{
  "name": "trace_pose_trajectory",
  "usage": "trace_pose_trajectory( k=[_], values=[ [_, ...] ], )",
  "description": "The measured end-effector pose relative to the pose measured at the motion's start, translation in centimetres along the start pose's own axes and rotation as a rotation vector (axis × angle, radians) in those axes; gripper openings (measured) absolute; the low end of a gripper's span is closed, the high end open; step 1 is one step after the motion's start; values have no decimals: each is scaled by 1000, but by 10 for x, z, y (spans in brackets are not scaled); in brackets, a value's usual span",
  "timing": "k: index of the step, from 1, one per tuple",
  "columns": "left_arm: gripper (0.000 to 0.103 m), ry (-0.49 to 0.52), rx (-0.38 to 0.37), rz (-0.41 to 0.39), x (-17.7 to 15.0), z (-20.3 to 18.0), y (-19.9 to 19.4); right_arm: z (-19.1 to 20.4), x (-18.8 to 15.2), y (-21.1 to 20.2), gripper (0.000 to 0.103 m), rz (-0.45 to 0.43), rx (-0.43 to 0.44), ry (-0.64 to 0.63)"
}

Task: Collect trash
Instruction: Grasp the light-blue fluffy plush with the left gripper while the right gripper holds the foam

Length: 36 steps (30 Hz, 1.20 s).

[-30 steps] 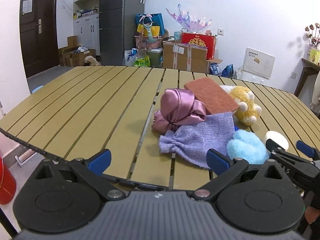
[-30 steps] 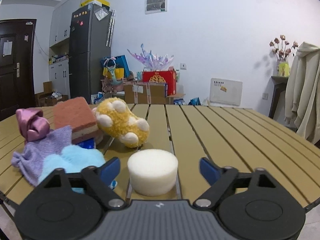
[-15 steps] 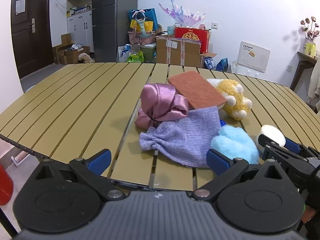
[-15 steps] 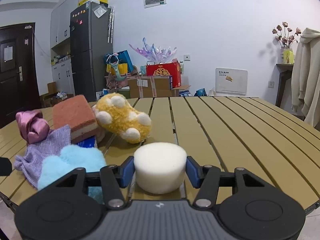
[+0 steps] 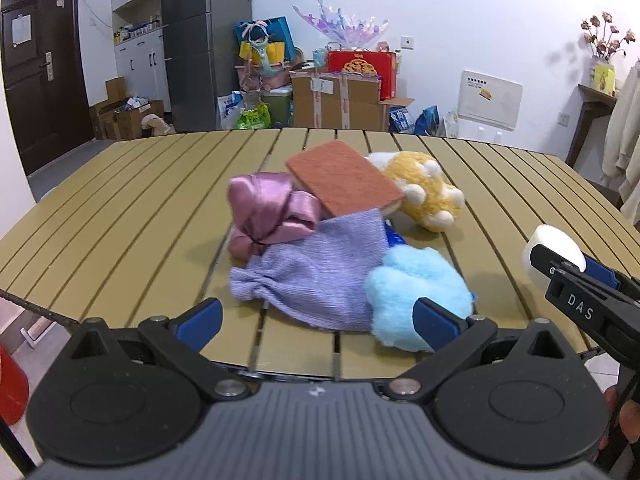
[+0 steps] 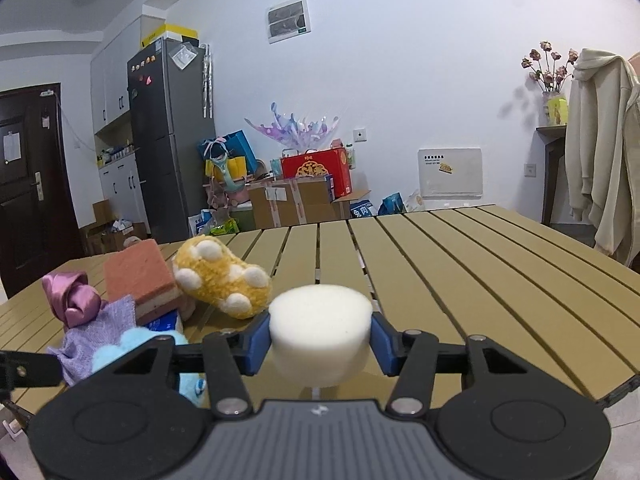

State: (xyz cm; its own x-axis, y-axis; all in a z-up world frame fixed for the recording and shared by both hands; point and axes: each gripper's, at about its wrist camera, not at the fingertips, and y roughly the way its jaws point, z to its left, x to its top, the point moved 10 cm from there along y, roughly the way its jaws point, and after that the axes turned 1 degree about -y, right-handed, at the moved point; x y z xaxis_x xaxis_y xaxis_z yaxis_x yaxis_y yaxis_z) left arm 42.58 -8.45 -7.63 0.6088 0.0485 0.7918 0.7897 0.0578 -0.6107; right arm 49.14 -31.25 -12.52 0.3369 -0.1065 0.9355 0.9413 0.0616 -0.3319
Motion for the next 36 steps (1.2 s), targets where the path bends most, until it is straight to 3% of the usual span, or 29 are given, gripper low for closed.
trace_pose_trajectory(
  k=[12, 20, 36],
  values=[
    [103, 30, -19, 61, -2, -47, 28, -28, 8, -15, 51, -5, -16, 41],
    [103, 85, -10, 56, -4, -73, 42, -40, 4, -9, 51, 14, -39, 73],
    [103, 105, 26, 90, -17, -76, 74, -38, 0, -3, 51, 29, -39, 62]
  ],
)
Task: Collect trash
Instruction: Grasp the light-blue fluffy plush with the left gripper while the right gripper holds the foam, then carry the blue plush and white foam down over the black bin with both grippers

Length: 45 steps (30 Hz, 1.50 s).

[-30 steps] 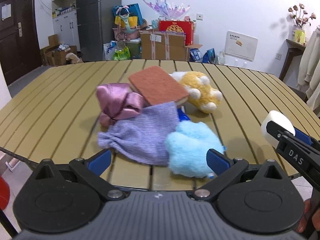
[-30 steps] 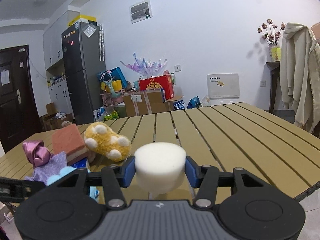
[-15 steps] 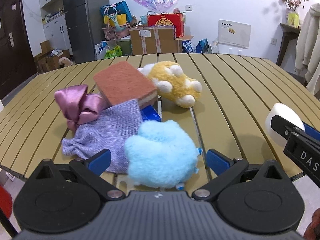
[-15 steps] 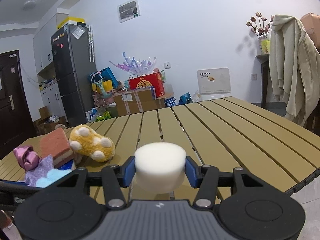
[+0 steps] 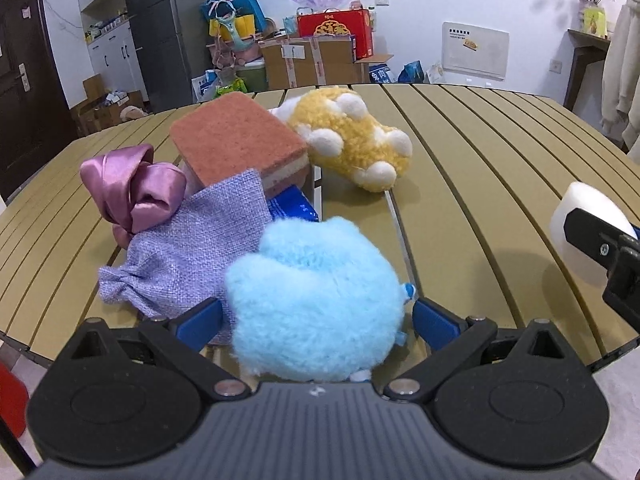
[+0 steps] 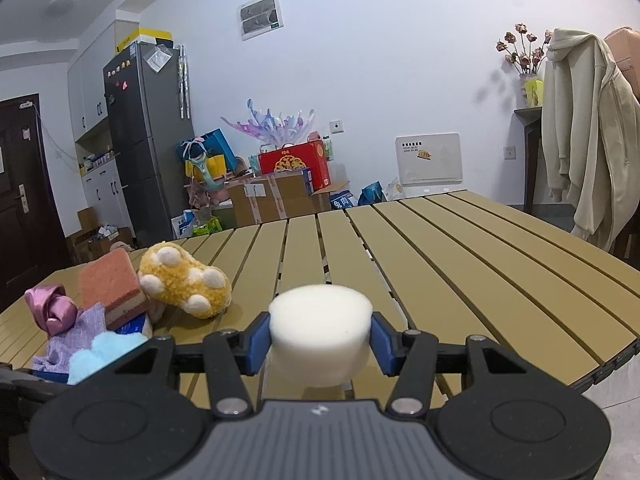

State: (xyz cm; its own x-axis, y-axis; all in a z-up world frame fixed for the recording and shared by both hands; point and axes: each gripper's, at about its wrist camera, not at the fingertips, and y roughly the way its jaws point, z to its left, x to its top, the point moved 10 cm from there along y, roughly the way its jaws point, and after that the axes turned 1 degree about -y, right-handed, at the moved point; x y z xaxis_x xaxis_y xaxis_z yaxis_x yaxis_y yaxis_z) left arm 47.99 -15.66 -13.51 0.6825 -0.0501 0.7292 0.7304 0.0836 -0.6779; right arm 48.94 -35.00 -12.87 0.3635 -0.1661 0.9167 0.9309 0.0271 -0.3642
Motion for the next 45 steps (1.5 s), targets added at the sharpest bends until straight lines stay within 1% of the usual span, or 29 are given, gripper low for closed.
trace_pose_trajectory(
  k=[2, 4, 5, 6, 7, 9, 18, 28, 37, 45],
  values=[
    [102, 7, 4, -8, 0, 0, 1, 1, -1, 1, 51, 3, 1, -1],
    [97, 12, -3, -13, -1, -2, 1, 2, -2, 2, 51, 6, 4, -4],
    [90, 13, -13, -17, -1, -3, -1, 3, -2, 2, 51, 7, 4, -4],
    [80, 13, -22, -20, -1, -3, -2, 3, -2, 2, 51, 7, 6, -5],
    [77, 14, -28, -22, -1, -3, -3, 3, -2, 3, 51, 7, 7, -5],
    [75, 18, -32, -24, -1, -3, -4, 3, -2, 3, 51, 7, 11, -3],
    [74, 20, -41, -48, -1, 0, -15, 6, -2, 2, 51, 6, 20, -8],
    [74, 2, -49, -83, 6, 11, -39, 5, -1, -6, 51, -8, 35, -13],
    [74, -12, -63, -98, 2, 29, -65, 15, -4, -35, 51, -41, 62, -41],
    [74, -20, -75, -103, -11, 46, -87, 23, -6, -63, 51, -60, 60, -69]
  ],
)
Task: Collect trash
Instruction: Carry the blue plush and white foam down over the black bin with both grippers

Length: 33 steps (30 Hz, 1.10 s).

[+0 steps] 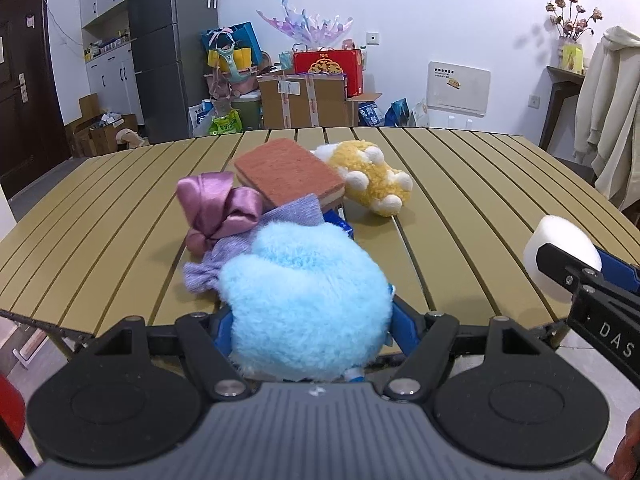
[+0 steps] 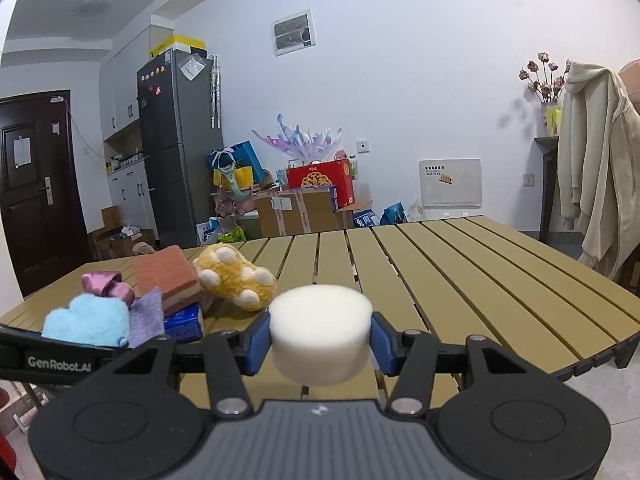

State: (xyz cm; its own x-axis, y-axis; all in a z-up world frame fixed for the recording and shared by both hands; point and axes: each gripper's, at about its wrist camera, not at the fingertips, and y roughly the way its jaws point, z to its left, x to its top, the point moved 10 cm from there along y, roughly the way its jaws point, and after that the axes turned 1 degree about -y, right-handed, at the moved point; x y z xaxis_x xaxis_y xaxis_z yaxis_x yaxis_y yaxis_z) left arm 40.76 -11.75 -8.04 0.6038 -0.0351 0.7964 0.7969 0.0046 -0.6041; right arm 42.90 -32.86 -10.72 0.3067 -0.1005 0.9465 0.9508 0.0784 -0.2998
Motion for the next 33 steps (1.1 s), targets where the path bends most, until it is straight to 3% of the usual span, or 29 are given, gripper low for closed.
trace_pose_trajectory(
  k=[14, 33],
  values=[
    [74, -2, -20, -10, -26, 24, -43, 30, -27, -48, 51, 36, 12, -57],
    [74, -12, -27, 14, -87, 60, -86, 71, -71, -97, 51, 136, 27, -151]
  ],
)
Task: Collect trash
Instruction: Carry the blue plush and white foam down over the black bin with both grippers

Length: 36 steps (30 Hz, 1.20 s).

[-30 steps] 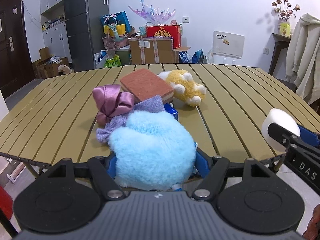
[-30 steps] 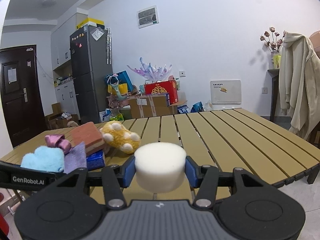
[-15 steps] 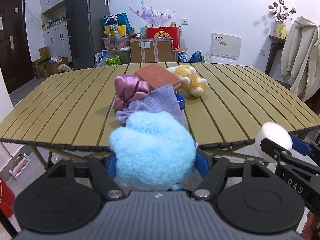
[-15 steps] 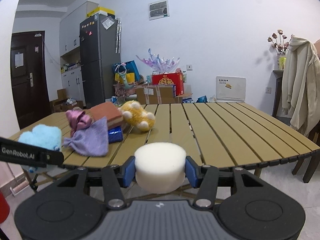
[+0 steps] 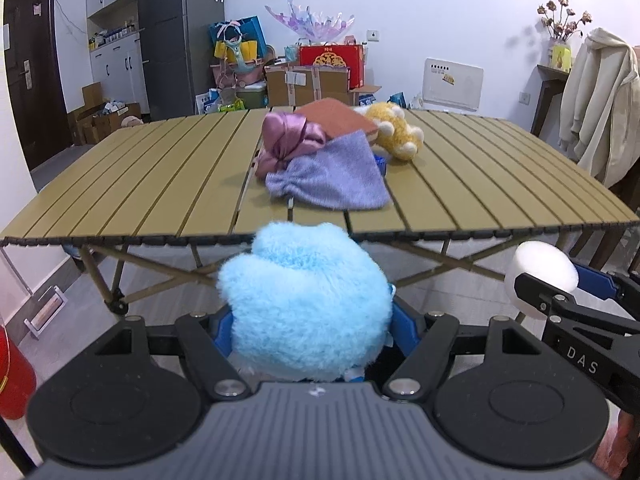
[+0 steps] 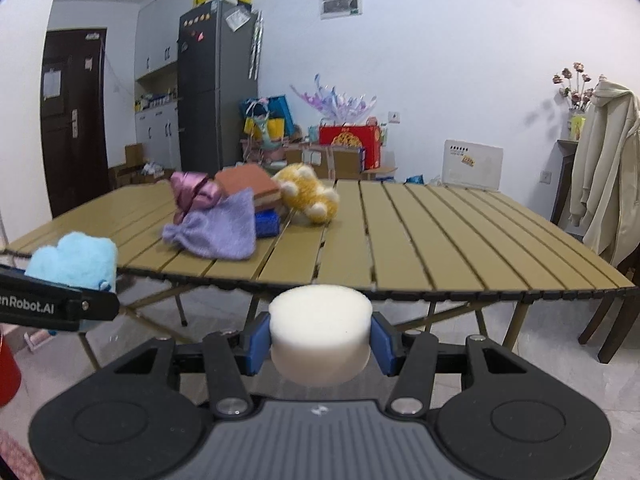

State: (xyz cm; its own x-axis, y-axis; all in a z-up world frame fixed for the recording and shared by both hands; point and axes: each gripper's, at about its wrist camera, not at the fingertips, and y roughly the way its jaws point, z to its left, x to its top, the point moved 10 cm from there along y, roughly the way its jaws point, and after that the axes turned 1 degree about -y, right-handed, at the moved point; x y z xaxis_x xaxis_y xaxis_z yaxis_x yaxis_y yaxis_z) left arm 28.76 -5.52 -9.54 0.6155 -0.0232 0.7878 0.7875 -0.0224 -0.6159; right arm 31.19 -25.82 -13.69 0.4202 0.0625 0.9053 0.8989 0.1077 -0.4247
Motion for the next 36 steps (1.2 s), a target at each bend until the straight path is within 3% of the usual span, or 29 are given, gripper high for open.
trace_pose_trajectory(
  k=[16, 36],
  values=[
    [74, -2, 33, 125, -80, 32, 14, 26, -66, -1, 51, 189, 10, -38],
    [74, -46, 45, 325, -160, 54, 62, 36, -155, 27, 51, 456, -12, -48]
  ],
)
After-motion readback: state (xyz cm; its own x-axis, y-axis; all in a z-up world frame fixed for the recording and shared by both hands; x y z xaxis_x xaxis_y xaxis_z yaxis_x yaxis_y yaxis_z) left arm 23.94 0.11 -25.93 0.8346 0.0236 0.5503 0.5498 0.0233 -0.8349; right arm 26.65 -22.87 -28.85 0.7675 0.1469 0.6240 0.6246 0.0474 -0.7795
